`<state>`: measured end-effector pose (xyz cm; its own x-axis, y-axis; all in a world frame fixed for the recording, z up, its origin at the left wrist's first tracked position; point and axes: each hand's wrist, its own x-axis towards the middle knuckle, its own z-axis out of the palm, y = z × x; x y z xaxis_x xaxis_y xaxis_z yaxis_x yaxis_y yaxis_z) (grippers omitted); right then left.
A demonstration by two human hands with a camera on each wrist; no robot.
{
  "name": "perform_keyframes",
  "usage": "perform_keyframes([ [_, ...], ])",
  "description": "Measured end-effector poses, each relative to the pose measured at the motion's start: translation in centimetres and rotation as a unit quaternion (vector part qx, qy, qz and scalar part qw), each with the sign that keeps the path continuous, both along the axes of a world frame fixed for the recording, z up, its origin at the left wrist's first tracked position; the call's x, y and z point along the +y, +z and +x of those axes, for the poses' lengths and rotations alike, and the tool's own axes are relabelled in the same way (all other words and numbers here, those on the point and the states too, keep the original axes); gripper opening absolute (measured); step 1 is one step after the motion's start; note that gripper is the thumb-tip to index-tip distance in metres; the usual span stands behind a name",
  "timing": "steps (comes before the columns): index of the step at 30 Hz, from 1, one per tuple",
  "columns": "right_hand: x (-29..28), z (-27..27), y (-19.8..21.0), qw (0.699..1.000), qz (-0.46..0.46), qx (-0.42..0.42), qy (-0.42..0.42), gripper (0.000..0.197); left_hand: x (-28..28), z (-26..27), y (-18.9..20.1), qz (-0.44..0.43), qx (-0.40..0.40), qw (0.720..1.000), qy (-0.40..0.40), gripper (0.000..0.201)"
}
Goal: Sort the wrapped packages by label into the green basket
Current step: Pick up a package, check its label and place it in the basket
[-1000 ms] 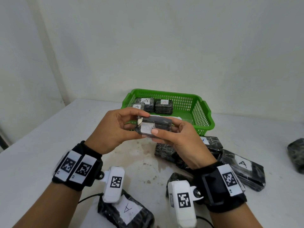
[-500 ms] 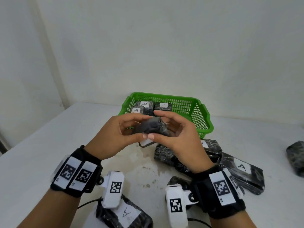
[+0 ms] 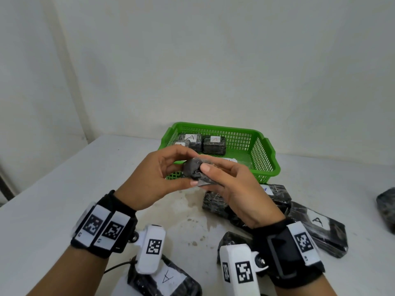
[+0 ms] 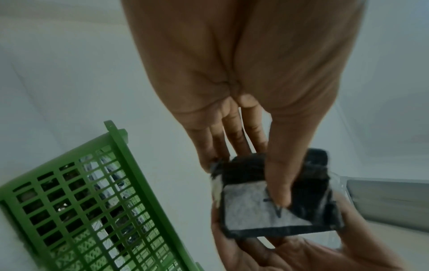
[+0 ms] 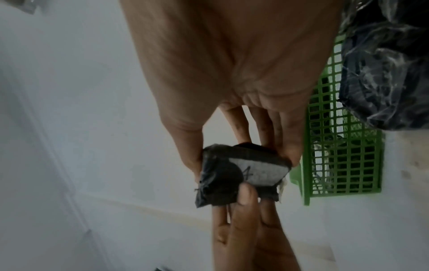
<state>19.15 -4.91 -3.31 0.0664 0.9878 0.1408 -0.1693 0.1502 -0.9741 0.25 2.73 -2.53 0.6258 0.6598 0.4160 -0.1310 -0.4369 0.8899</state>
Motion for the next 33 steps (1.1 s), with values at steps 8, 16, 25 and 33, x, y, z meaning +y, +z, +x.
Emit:
perform_keyframes([
  [8,0.1,-0.2,-0.2,1.000,-0.014,-0.019,0.003,0.057,-0.1,-0.1,0.5,0.045,-0.034,0.998,0.040,0.040],
  [16,0.0,-0.4,0.1,1.000,-0.011,0.007,-0.002,0.054,-0.5,0.3,0.4,0.036,-0.022,0.999,0.028,0.043],
  [25,-0.3,0.0,0.6,0.997,-0.081,-0.002,0.020,0.052,-0.2,0.3,0.2,0.041,-0.052,0.998,0.017,0.039],
  [33,-0.4,0.4,0.8,0.995,-0.044,0.086,-0.006,0.021,-0.2,0.0,0.3,0.005,0.058,0.998,-0.021,0.091],
])
